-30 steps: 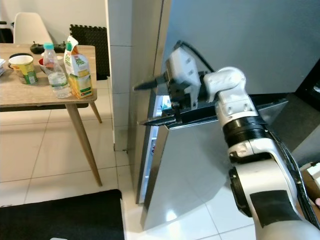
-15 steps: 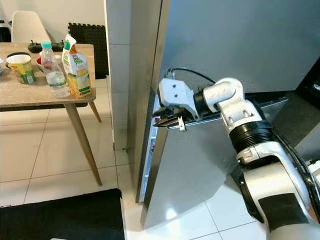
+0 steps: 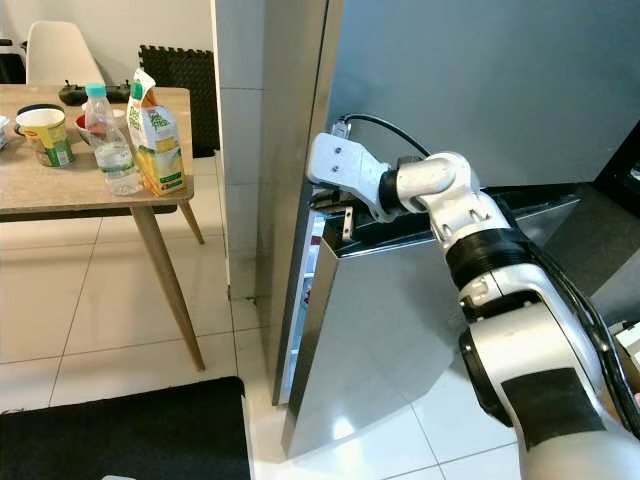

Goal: Restocking fridge

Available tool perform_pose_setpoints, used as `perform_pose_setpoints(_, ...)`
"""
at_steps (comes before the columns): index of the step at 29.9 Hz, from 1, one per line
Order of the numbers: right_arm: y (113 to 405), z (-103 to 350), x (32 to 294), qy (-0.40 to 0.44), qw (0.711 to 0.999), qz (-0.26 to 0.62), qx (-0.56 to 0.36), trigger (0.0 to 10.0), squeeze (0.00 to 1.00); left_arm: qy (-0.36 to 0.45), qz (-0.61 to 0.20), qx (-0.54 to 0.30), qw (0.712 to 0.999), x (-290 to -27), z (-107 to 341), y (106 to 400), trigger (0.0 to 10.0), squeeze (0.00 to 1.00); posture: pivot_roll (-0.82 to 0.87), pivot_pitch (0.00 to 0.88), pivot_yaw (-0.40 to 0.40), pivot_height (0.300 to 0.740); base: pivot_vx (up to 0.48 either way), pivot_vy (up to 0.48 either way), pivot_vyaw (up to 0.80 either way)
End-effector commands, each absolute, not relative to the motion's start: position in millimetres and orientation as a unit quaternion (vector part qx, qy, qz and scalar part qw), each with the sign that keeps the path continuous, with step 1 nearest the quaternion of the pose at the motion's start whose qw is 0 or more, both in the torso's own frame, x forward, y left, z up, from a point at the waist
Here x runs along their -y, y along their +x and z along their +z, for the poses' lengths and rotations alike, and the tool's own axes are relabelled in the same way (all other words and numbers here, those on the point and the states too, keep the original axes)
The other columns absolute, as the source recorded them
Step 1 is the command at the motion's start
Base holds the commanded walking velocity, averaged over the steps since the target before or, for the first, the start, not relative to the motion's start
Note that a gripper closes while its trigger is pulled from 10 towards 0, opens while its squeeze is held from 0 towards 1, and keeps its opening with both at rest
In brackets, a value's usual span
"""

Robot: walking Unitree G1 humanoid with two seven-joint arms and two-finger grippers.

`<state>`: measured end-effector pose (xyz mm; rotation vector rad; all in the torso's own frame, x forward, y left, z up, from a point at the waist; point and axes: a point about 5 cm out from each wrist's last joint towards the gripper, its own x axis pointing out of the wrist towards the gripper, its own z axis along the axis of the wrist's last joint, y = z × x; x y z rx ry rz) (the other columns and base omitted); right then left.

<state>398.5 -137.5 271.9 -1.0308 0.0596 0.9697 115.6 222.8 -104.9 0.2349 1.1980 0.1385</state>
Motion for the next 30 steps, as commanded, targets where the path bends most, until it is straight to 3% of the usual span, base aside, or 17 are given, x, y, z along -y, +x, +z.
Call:
perform_pose_setpoints(1, 401, 268, 145, -0.495, 0.757, 0.423, -0.048, 10.0, 0.0, 0.104, 0.05, -0.571, 0.813, -212, -109, 110, 10.0, 0.0, -0.04, 0.0, -0.111, 0.74, 0.0, 0.0, 0.0)
perform_pose_setpoints(11, 405, 257, 158, -0.568, 0.72, 0.388, -0.092, 10.0, 0.0, 0.101, 0.052, -0.573, 0.812, -211, -109, 108, 10.0, 0.0, -0.03, 0.0, -0.115, 0.74, 0.0, 0.0, 0.0)
perform_pose_setpoints(20, 390, 245, 191, -0.606, 0.625, 0.455, -0.188, 10.0, 0.0, 0.1, 0.051, -0.572, 0.813, -211, -109, 109, 10.0, 0.0, -0.04, 0.0, -0.118, 0.74, 0.0, 0.0, 0.0)
perform_pose_setpoints(30, 381, 242, 227, -0.594, 0.61, 0.445, -0.279, 10.0, 0.0, 0.099, 0.05, -0.573, 0.812, -209, -110, 108, 10.0, 0.0, -0.05, 0.0, -0.119, 0.74, 0.0, 0.0, 0.0)
